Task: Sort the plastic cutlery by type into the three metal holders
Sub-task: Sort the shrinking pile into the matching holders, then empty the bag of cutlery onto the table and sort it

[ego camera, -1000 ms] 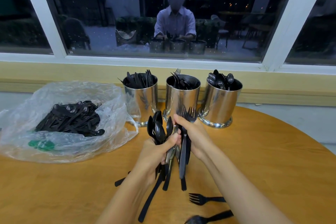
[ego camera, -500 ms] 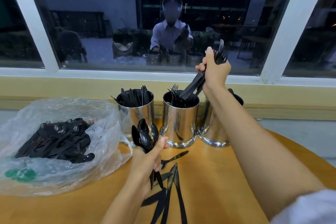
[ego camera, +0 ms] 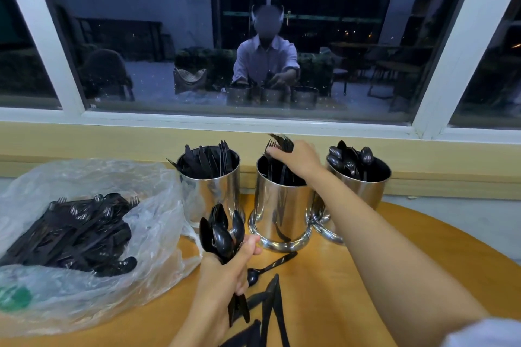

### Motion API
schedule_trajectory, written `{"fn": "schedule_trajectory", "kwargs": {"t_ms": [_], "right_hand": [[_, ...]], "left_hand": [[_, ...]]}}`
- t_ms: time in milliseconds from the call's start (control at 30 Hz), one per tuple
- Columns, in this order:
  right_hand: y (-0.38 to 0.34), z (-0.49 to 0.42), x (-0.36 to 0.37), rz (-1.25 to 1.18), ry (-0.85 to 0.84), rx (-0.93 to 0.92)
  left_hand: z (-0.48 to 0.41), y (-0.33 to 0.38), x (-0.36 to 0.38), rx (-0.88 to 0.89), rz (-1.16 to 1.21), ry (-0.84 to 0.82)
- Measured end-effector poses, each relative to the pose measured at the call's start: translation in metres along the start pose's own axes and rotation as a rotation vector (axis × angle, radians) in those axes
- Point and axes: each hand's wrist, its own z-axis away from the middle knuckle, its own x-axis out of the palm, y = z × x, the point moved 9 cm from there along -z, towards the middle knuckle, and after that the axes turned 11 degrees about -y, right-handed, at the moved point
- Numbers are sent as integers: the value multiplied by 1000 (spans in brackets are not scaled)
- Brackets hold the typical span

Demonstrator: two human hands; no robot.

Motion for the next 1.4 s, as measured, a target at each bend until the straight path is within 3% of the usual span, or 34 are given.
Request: {"fn": "schedule_trajectory", "kwargs": {"t_ms": [100, 367, 533, 700, 833, 1300, 1400], "right_hand": [[0, 0, 0, 202, -93, 41], [-9, 37, -16, 285, -348, -81], [-24, 88, -39, 209, 13, -288], [-16, 103, 9, 577, -29, -366], [-18, 99, 1, 416, 49, -339], [-4, 87, 8, 214, -36, -403], [-6, 99, 2, 216, 73, -417]], "left_hand": [[1, 0, -1, 8, 10, -7], [9, 7, -4, 24, 29, -29], [15, 10, -2, 32, 22, -32], [18, 14, 2, 38, 19, -38], [20, 14, 3, 39, 24, -35], [21, 12, 7, 13, 52, -87], [22, 11, 10, 7, 66, -122]]}}
